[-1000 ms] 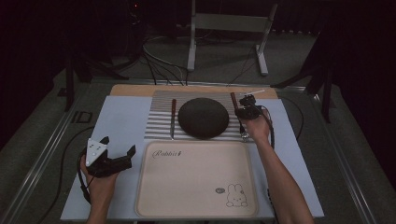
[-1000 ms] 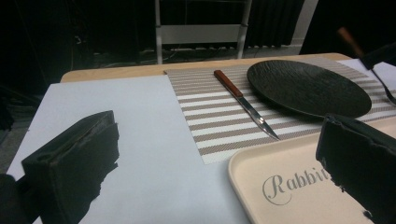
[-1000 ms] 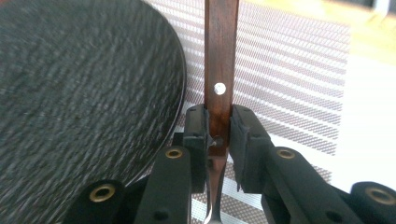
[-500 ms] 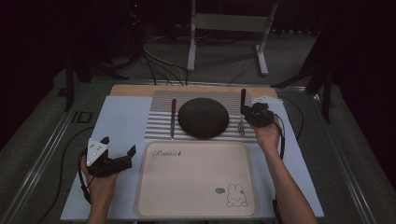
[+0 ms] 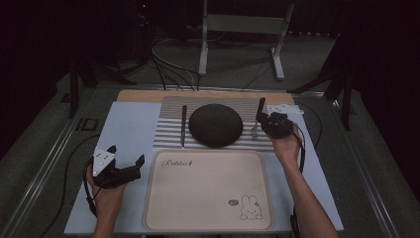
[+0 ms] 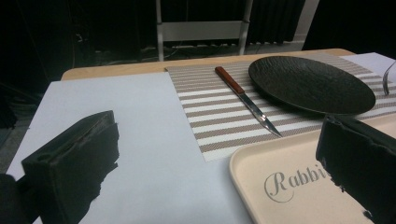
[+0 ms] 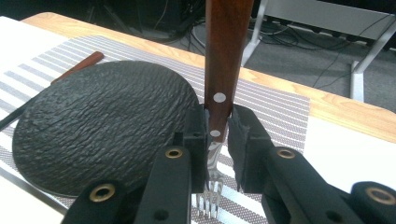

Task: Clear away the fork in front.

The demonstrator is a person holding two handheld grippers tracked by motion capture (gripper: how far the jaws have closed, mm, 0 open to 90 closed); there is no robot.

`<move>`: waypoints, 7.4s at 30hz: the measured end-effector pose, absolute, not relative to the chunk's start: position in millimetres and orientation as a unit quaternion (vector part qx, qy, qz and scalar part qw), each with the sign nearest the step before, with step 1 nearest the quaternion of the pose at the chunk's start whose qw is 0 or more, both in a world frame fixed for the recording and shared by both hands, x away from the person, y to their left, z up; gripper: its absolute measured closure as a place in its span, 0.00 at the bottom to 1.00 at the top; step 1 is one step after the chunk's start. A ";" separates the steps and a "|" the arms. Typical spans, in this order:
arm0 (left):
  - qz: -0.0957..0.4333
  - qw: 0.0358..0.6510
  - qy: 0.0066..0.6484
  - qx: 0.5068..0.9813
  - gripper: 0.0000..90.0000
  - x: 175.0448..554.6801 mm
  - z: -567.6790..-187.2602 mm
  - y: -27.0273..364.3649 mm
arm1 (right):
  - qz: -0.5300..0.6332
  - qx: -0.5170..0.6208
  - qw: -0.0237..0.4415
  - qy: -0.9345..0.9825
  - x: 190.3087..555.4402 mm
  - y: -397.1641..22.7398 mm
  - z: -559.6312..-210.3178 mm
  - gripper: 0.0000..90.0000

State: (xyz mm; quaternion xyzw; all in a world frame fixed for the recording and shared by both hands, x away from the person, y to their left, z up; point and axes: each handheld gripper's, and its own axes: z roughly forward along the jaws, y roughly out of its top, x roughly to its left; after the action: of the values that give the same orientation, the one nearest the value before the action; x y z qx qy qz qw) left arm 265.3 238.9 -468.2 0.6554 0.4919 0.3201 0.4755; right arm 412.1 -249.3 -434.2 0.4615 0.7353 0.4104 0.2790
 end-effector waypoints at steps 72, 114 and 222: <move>0.223 0.574 0.335 0.714 0.04 324.2 -375.5 55.9 | 0.508 0.308 0.258 0.762 317.9 -178.5 -390.3 0.86; 0.168 0.581 0.319 0.730 0.89 329.7 -366.1 60.9 | 0.517 0.349 0.274 0.732 285.7 -200.7 -409.7 0.16; -0.022 0.488 0.410 0.770 0.86 300.2 -452.0 208.1 | 0.453 0.437 0.345 0.696 253.6 -281.5 -464.4 0.15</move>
State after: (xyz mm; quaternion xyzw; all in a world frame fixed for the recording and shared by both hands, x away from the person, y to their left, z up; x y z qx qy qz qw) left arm 300.2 208.1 -452.0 0.7701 0.4100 -0.0220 0.4882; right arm 253.6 -281.5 -464.4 0.4369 0.6963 0.4533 0.3448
